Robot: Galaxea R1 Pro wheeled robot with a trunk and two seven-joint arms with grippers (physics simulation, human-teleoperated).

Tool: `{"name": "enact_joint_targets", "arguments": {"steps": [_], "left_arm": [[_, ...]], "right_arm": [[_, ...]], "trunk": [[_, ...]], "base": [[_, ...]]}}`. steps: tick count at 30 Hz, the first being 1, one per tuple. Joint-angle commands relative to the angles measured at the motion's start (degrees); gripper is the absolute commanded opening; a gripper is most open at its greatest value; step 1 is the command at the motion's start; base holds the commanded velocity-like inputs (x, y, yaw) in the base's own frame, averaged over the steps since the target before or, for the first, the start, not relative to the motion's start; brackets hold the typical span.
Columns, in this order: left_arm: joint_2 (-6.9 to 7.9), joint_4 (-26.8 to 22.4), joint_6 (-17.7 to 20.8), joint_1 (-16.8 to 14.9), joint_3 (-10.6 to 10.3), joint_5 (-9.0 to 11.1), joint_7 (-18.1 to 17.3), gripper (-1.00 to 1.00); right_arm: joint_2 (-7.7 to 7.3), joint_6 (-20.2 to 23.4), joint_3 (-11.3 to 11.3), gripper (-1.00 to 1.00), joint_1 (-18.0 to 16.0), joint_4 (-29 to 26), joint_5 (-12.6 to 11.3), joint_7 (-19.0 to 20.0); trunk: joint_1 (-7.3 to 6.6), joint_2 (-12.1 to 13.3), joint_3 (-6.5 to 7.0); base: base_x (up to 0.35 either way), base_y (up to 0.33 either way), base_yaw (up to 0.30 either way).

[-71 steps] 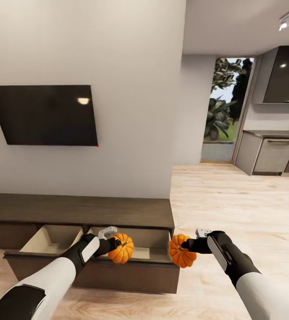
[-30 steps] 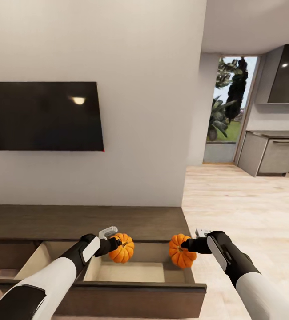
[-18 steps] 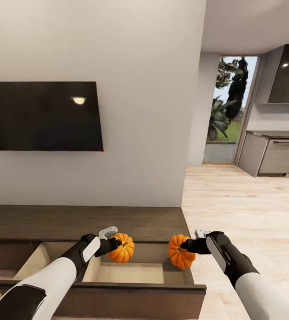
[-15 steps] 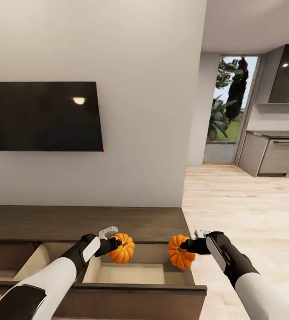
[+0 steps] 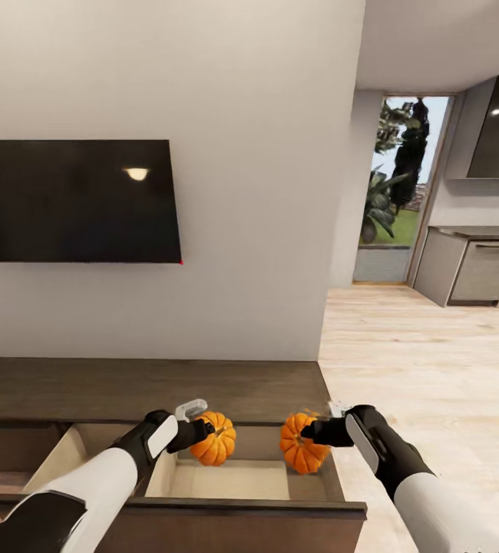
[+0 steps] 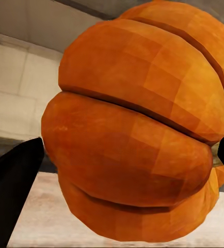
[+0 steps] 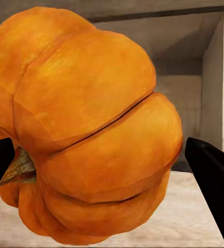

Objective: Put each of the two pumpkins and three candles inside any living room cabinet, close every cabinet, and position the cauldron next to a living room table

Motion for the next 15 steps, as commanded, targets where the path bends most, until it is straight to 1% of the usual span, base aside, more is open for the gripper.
{"name": "enact_joint_targets", "arguments": {"steps": [1, 3, 4, 6, 9, 11, 13, 15], "left_arm": [[-0.21, 0.14, 0.21, -0.05, -0.27, 0.17, 1.03, -1.0], [-1.19, 0.47, 0.21, -0.06, -0.26, 0.14, 3.43, -1.0], [-1.48, 0.5, 0.23, -0.06, -0.26, 0.14, 4.03, -1.0], [-2.23, 0.58, 0.4, -0.09, -0.23, 0.13, 5.77, -1.0], [-2.83, 0.7, 0.96, -0.25, -0.17, 0.18, 6.78, -1.0], [-2.96, 0.76, 1.86, -0.28, -0.16, 0.23, 6.96, -1.0], [-3.16, 0.8, 3.74, -0.38, -0.15, 0.28, 7.1, -1.0], [-3.33, 0.89, 4.2, -0.45, -0.15, 0.29, 7.13, -1.0]], "right_arm": [[0.51, 0.17, 0.18, -1.0, -0.08, 1.61, 0.57, -0.09], [1.27, -0.18, 0.27, -1.0, -0.13, 4.74, 0.53, -1.42], [1.47, -0.26, 0.28, -1.0, -0.16, 5.29, 0.51, -1.82], [2.36, -0.45, 0.29, -1.0, -0.34, 6.74, 0.47, -3.09], [3.18, -0.55, 0.22, -1.0, -1.18, 8.59, 0.45, -3.86], [3.33, -0.57, 0.19, -1.0, -2.81, 10.53, 0.44, -4.0], [3.52, -0.74, 0.16, -1.0, -7.43, 16.8, 0.38, -4.11], [3.74, -1.46, 0.16, -1.0, -9.83, 20.5, 0.31, -4.13]], "trunk": [[0.0, -0.04, -0.05], [0.0, -0.04, -0.05], [0.0, -0.04, -0.05], [0.0, -0.04, -0.05], [0.0, -0.04, -0.05], [0.0, -0.04, -0.05], [0.0, -0.04, -0.05], [0.0, -0.04, -0.05]], "base": [[0.0, 0.0, 0.0], [0.0, 0.0, 0.0], [0.0, 0.0, 0.0], [0.0, 0.0, 0.0], [0.0, 0.0, 0.0], [0.0, 0.0, 0.0], [0.0, 0.0, 0.0], [0.0, 0.0, 0.0]]}}
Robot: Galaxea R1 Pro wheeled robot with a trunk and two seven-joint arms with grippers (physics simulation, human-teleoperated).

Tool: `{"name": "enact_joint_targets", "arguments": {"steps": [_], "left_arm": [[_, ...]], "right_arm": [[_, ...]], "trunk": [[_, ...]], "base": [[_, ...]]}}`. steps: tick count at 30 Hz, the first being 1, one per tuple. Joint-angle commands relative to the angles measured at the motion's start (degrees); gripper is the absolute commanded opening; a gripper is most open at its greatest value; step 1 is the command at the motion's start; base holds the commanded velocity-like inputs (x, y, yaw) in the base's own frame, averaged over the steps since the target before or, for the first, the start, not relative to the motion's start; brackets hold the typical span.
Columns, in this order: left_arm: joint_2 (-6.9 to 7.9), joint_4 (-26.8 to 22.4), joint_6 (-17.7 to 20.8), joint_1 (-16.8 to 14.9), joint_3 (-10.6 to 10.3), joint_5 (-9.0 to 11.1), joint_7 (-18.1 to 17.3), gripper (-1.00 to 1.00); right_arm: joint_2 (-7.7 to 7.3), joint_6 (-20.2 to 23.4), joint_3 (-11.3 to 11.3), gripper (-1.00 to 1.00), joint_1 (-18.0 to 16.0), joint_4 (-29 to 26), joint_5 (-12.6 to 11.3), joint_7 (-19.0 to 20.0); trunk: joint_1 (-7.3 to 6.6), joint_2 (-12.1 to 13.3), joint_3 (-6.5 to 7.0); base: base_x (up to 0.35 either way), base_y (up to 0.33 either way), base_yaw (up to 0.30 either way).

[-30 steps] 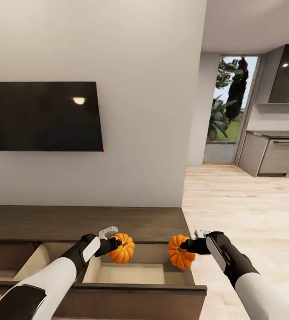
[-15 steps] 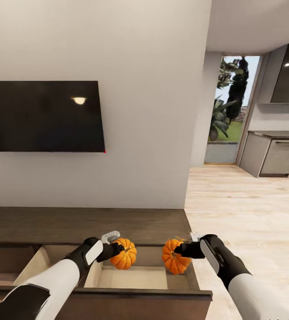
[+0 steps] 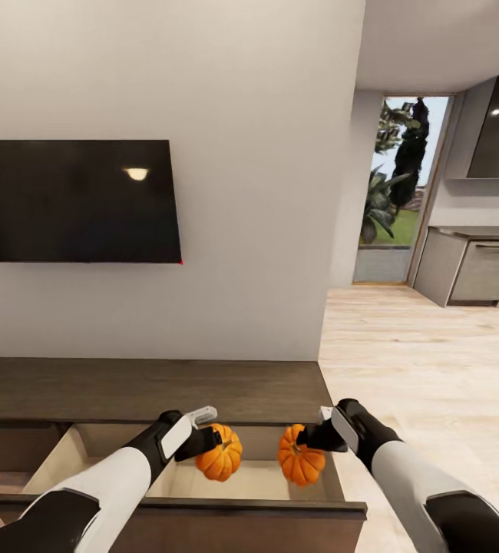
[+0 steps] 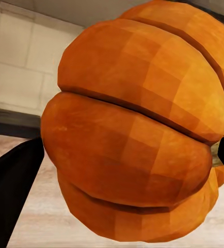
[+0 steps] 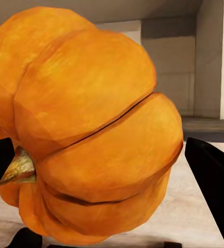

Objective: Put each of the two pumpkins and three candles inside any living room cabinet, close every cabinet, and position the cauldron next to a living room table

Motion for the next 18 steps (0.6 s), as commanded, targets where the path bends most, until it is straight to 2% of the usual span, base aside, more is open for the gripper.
{"name": "enact_joint_targets", "arguments": {"steps": [1, 9, 12, 15, 16, 17, 18], "left_arm": [[-0.01, -0.1, 0.29, -0.04, -0.33, 0.54, 0.47, -1.0], [-0.09, 1.68, -0.73, -0.07, -0.35, 0.38, 0.02, -1.0], [-0.06, 2.28, -5.52, -0.07, -0.48, 0.02, -0.8, -1.0], [-0.09, 2.69, -8.14, -0.07, -0.69, -0.55, -2.78, -1.0], [-0.09, 2.96, -9.22, -0.07, -1.03, -1.13, -3.28, -1.0], [-0.1, 3.78, -11.96, -0.07, -1.79, -2.76, -3.82, -1.0], [-0.1, 4.28, -13.43, -0.09, -2.03, -3.53, -3.98, -1.0]], "right_arm": [[0.0, -0.15, 0.44, -1.0, -0.46, 0.66, -0.21, 0.06], [1.49, -6.91, 0.47, -1.0, -2.1, 3.11, -0.17, 0.11], [2.33, -8.17, 0.67, -1.0, -2.18, 3.27, -0.17, 0.17], [2.87, -8.45, 0.81, -1.0, -2.19, 3.3, -0.17, 0.28], [3.08, -8.5, 0.84, -1.0, -2.19, 3.3, -0.17, 0.36], [3.37, -8.57, 0.86, -1.0, -2.19, 3.31, -0.17, 0.44], [3.45, -8.61, 0.87, -1.0, -2.19, 3.31, -0.17, 0.49]], "trunk": [[0.0, -0.03, -0.07], [0.0, -0.03, -0.07], [0.0, -0.03, -0.07], [0.0, -0.03, -0.07], [0.0, -0.03, -0.07], [0.0, -0.03, -0.07], [0.0, -0.03, -0.07]], "base": [[0.0, 0.0, 0.0], [0.0, 0.0, 0.0], [0.0, 0.0, 0.0], [0.0, 0.0, 0.0], [0.0, 0.0, 0.0], [0.0, 0.0, 0.0], [0.0, 0.0, 0.0]]}}
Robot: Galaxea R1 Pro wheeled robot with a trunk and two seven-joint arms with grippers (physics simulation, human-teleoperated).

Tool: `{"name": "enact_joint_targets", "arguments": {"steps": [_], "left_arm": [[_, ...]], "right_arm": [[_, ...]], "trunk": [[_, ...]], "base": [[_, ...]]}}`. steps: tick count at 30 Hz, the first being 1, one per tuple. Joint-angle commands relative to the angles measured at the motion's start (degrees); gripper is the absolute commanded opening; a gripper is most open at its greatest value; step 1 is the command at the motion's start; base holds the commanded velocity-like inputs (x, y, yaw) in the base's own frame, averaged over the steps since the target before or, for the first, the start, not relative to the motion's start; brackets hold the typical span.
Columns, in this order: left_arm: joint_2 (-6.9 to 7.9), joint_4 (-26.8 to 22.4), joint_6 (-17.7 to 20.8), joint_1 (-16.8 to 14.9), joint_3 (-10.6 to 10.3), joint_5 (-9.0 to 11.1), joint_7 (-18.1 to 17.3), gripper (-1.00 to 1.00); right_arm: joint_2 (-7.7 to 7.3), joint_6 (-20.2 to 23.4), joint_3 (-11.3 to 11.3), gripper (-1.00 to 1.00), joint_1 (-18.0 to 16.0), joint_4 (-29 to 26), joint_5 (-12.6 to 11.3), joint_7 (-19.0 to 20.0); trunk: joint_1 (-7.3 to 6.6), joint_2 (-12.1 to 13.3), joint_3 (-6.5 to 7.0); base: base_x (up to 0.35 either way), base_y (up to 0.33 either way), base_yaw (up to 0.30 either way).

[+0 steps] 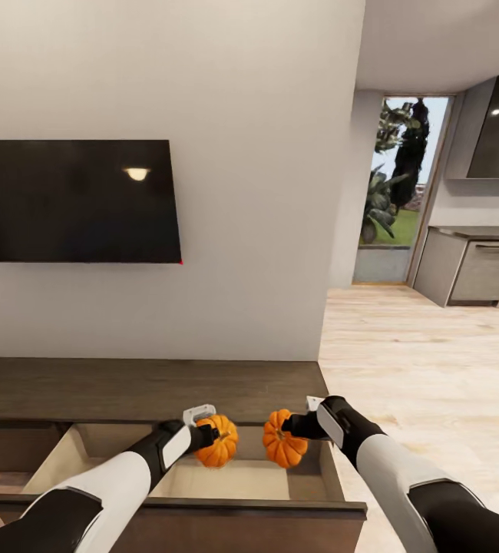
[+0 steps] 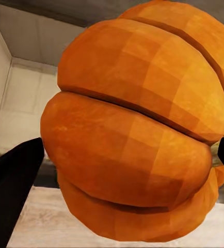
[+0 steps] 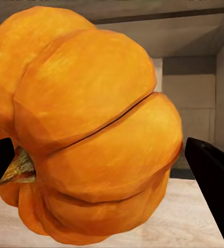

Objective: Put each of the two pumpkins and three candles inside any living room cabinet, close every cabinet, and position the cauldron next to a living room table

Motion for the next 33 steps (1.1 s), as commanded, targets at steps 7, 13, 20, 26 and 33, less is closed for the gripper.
{"name": "enact_joint_targets", "arguments": {"steps": [7, 13, 20, 26, 33], "left_arm": [[-0.07, 0.79, -5.24, 0.01, -0.77, -0.52, 0.12, -1.0], [-0.08, 0.83, -5.37, 0.01, -0.78, -0.56, 0.11, -1.0], [-2.29, 0.91, -4.43, 0.01, -0.78, -0.59, 0.11, -1.0], [-2.54, 1.1, -2.74, 0.01, -0.78, -0.62, 0.03, -1.0], [-2.32, 1.74, -5.52, 0.01, -0.84, -0.57, 0.04, -1.0]], "right_arm": [[0.09, -2.14, 0.58, -1.0, 0.04, -0.06, -0.16, 0.16], [0.05, -3.8, 0.51, -1.0, 0.11, -0.06, -0.06, 0.19], [0.0, -3.97, 0.4, -1.0, 0.13, 0.01, -0.06, 0.07], [0.05, -3.75, 0.4, -1.0, 0.25, 0.03, -0.09, 0.09], [0.04, -3.87, 0.28, -1.0, 0.4, 2.77, -0.1, -0.11]], "trunk": [[0.0, -0.03, -0.06], [0.0, -0.03, -0.2], [0.0, -0.03, -0.78], [0.0, -0.03, -1.32], [0.0, -0.03, -1.97]], "base": [[0.0, 0.0, 0.0], [0.0, 0.0, 0.0], [0.0, 0.0, 0.0], [0.158, 0.0, 0.0], [0.028, 0.0, 0.0]]}}
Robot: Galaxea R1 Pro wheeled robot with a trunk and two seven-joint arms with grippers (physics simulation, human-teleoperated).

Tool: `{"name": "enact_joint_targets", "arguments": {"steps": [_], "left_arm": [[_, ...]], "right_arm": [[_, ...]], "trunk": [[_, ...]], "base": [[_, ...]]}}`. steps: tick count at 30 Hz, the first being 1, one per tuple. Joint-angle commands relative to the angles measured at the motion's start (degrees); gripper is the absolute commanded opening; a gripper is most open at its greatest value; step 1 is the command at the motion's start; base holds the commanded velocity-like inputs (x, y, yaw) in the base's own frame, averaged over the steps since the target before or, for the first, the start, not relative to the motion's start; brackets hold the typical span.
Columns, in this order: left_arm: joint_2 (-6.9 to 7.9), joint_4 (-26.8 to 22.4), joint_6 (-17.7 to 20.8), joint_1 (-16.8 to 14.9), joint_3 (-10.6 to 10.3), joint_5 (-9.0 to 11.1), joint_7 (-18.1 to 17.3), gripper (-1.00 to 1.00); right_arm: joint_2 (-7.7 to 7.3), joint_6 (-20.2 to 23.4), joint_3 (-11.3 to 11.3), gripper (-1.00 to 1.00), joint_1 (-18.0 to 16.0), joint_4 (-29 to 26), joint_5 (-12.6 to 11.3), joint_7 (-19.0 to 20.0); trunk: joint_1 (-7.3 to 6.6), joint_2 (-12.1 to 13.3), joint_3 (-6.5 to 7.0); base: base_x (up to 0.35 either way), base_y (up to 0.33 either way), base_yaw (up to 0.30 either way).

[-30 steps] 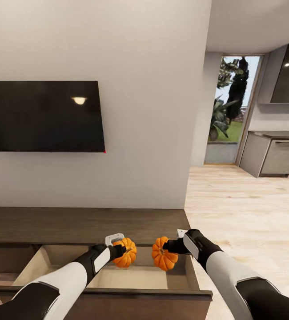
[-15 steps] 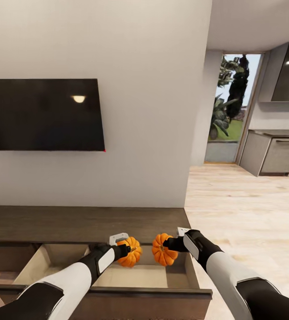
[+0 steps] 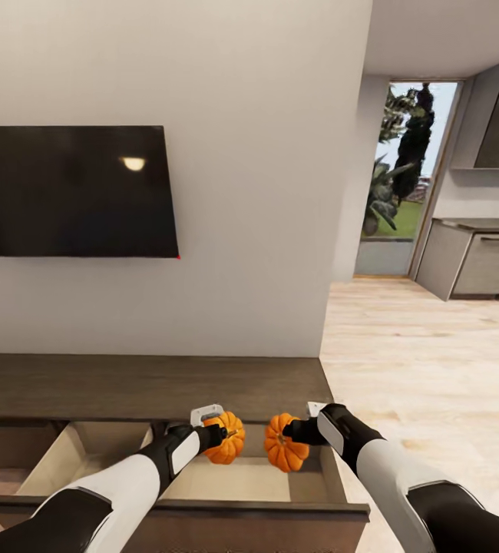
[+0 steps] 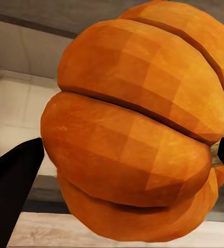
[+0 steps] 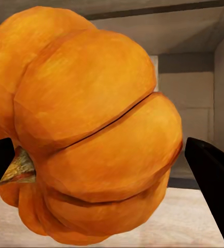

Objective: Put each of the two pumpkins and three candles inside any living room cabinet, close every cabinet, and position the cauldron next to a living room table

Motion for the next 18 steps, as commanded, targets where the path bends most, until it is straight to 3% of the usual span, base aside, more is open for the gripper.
{"name": "enact_joint_targets", "arguments": {"steps": [1, 13, 18], "left_arm": [[0.02, 0.19, 0.11, -0.02, -0.41, 0.64, 0.36, -1.0], [-0.27, 2.56, 0.15, -0.02, -0.41, 0.62, 0.38, -1.0], [-0.23, 3.34, 0.12, -0.02, -0.35, 0.57, 0.38, -1.0]], "right_arm": [[-0.02, 0.23, 0.42, -1.0, -0.04, 0.01, -0.34, 0.02], [0.01, 0.13, 0.58, -1.0, -0.03, 0.21, -0.36, -0.01], [0.01, 0.13, 0.58, -1.0, -0.02, 0.25, -0.34, -0.01]], "trunk": [[-0.01, -0.04, -0.15], [-0.01, -0.04, -1.26], [-0.01, -0.04, -1.73]], "base": [[0.002, 0.0, 0.0], [0.004, 0.0, 0.0], [0.243, 0.0, 0.0]]}}
